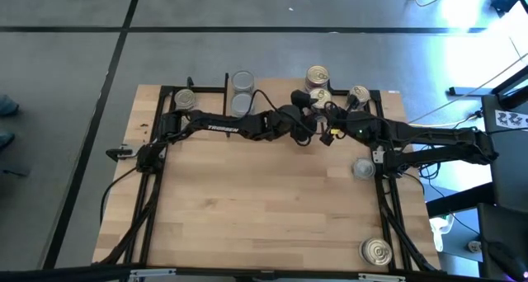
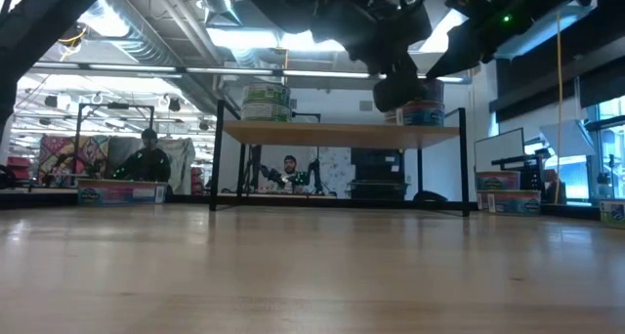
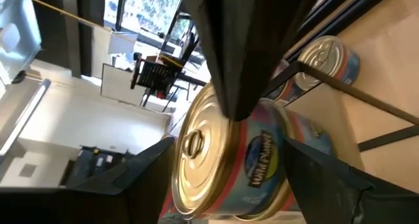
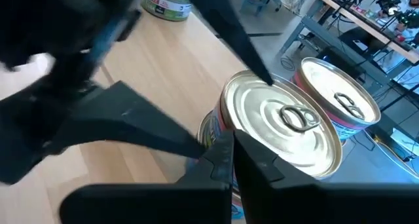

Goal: Stack canned seafood by type on shelf
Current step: Stack the blue pink tuna can on top of the blue pink tuna can on the shelf, then put the blue pink tuna can on the shelf aligned with the other blue pink tuna can

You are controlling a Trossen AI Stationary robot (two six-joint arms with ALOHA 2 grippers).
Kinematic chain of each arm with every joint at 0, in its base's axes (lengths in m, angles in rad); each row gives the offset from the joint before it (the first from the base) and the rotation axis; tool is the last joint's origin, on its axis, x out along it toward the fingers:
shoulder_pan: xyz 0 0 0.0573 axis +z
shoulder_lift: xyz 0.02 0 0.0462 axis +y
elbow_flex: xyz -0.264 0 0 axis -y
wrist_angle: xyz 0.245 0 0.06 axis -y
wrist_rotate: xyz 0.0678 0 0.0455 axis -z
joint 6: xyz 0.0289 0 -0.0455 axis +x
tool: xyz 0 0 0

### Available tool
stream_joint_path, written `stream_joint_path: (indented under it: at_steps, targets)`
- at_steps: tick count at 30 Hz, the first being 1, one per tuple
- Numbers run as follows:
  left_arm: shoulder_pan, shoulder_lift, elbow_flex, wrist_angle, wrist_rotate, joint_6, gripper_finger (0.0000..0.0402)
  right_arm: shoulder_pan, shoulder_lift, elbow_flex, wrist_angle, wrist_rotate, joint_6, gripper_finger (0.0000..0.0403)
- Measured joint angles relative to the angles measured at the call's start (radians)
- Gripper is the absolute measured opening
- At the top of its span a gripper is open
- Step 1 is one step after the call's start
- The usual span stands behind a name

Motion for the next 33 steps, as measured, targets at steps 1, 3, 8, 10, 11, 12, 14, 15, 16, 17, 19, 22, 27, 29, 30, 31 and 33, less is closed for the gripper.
stream_joint_path:
  at_steps: [1, 3, 8, 10, 11, 12, 14, 15, 16, 17, 19, 22, 27, 29, 30, 31, 33]
  targets:
    - [-0.009, -0.004, 0.000, -0.007, -0.009, 0.001, 0.0279, 0.000, 0.000, 0.000, 0.000, 0.000, 0.000, 0.0014]
    - [-0.030, -0.020, 0.000, -0.015, -0.018, -0.009, 0.0279, 0.000, -0.002, 0.000, 0.000, 0.000, 0.001, 0.0014]
    - [-0.089, -0.114, 0.000, -0.124, -0.063, -0.112, 0.0278, 0.002, -0.014, 0.010, -0.013, -0.035, 0.007, 0.0014]
    - [-0.115, -0.163, 0.000, -0.235, -0.086, -0.179, 0.0278, 0.022, -0.022, 0.024, -0.017, -0.074, 0.028, 0.0014]
    - [-0.127, -0.188, 0.000, -0.297, -0.087, -0.219, 0.0278, 0.038, -0.024, 0.030, -0.018, -0.083, 0.031, 0.0014]
    - [-0.138, -0.216, 0.000, -0.368, -0.087, -0.259, 0.0278, 0.058, -0.025, 0.036, -0.021, -0.088, 0.030, 0.0014]
    - [-0.159, -0.269, 0.000, -0.501, -0.087, -0.344, 0.0278, 0.106, -0.025, 0.049, -0.024, -0.096, 0.029, 0.0014]
    - [-0.167, -0.300, 0.000, -0.569, -0.087, -0.392, 0.0278, 0.132, -0.025, 0.052, -0.026, -0.104, 0.029, 0.0014]
    - [-0.175, -0.325, -0.001, -0.636, -0.088, -0.442, 0.0278, 0.156, -0.025, 0.055, -0.024, -0.111, 0.029, 0.0014]
    - [-0.184, -0.355, -0.009, -0.689, -0.088, -0.492, 0.0278, 0.181, -0.024, 0.055, -0.023, -0.112, 0.029, 0.0014]
    - [-0.201, -0.409, -0.032, -0.800, -0.090, -0.587, 0.0278, 0.229, -0.022, 0.056, -0.030, -0.114, 0.033, 0.0014]
    - [-0.237, -0.483, -0.064, -0.945, -0.089, -0.738, 0.0278, 0.290, -0.012, 0.056, -0.041, -0.143, 0.069, 0.0014]
    - [-0.307, -0.601, -0.127, -1.136, -0.088, -0.976, 0.0278, 0.363, 0.041, 0.055, -0.068, -0.207, 0.148, 0.0014]
    - [-0.331, -0.636, -0.160, -1.203, -0.089, -1.082, 0.0278, 0.389, 0.079, 0.055, -0.066, -0.190, 0.166, 0.0014]
    - [-0.342, -0.654, -0.181, -1.231, -0.088, -1.127, 0.0278, 0.400, 0.101, 0.055, -0.065, -0.174, 0.181, 0.0014]
    - [-0.352, -0.673, -0.202, -1.259, -0.089, -1.170, 0.0278, 0.409, 0.126, 0.055, -0.057, -0.157, 0.189, 0.0014]
    - [-0.371, -0.709, -0.242, -1.304, -0.090, -1.260, 0.0278, 0.420, 0.172, 0.055, -0.042, -0.136, 0.206, 0.0014]
